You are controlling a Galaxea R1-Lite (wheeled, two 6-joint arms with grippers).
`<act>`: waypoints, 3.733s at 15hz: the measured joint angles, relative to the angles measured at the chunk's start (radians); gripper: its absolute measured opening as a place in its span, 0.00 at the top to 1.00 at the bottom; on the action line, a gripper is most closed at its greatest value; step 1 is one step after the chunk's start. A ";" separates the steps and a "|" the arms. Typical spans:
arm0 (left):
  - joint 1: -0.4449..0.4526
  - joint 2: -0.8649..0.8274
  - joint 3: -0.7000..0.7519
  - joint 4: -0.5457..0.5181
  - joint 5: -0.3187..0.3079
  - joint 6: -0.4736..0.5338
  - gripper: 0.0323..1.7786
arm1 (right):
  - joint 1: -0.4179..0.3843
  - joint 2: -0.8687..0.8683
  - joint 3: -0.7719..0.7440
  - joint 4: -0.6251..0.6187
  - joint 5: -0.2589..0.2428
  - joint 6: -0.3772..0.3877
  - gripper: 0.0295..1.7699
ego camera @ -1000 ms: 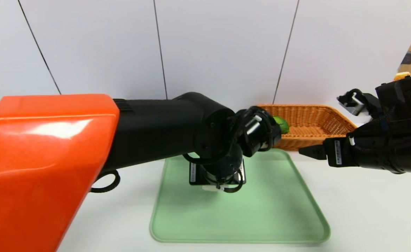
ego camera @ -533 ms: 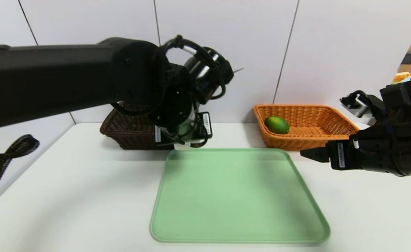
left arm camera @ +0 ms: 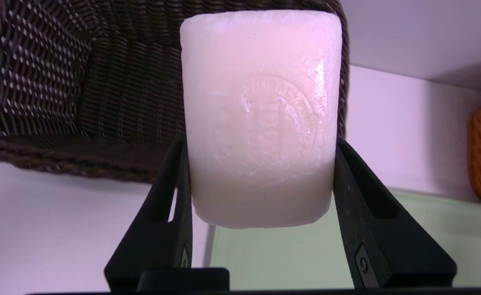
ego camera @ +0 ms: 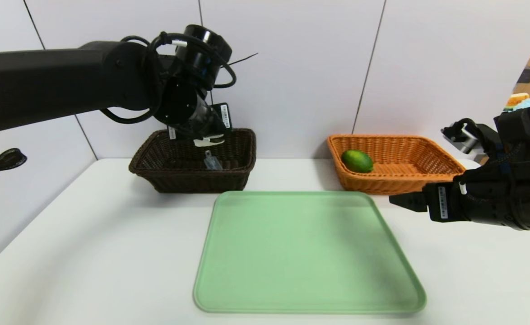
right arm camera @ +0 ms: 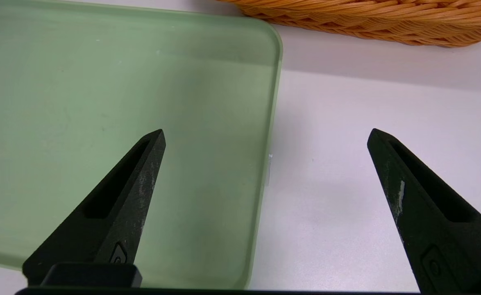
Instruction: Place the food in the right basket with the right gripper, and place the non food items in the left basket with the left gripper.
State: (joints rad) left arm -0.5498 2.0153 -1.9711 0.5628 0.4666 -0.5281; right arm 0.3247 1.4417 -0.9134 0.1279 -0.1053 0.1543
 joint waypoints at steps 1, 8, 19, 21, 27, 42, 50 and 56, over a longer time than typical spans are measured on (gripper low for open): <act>0.026 0.020 0.000 -0.034 -0.002 0.015 0.46 | 0.001 -0.001 0.009 -0.006 0.000 0.000 0.04; 0.147 0.151 0.000 -0.169 -0.058 0.050 0.46 | 0.007 0.003 0.067 -0.081 0.000 -0.008 0.04; 0.213 0.279 -0.002 -0.198 -0.118 0.050 0.46 | 0.015 0.011 0.091 -0.080 -0.001 -0.008 0.04; 0.218 0.288 -0.002 -0.198 -0.128 0.050 0.46 | 0.015 0.011 0.091 -0.080 -0.001 -0.007 0.04; 0.220 0.294 -0.002 -0.204 -0.129 0.051 0.27 | 0.015 0.011 0.090 -0.081 -0.002 -0.007 0.04; 0.207 -0.091 0.025 0.078 -0.116 0.049 0.08 | 0.015 -0.104 0.054 -0.081 -0.002 -0.008 0.04; 0.137 -0.490 0.445 0.140 0.025 0.035 0.06 | 0.015 -0.297 0.058 -0.074 -0.005 -0.095 0.04; 0.098 -0.777 0.785 0.114 0.036 0.037 0.05 | 0.015 -0.420 0.104 -0.065 -0.014 -0.133 0.04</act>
State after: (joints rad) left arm -0.4517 1.2387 -1.1862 0.6768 0.5028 -0.4911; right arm 0.3400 1.0217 -0.8096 0.0630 -0.1191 0.0211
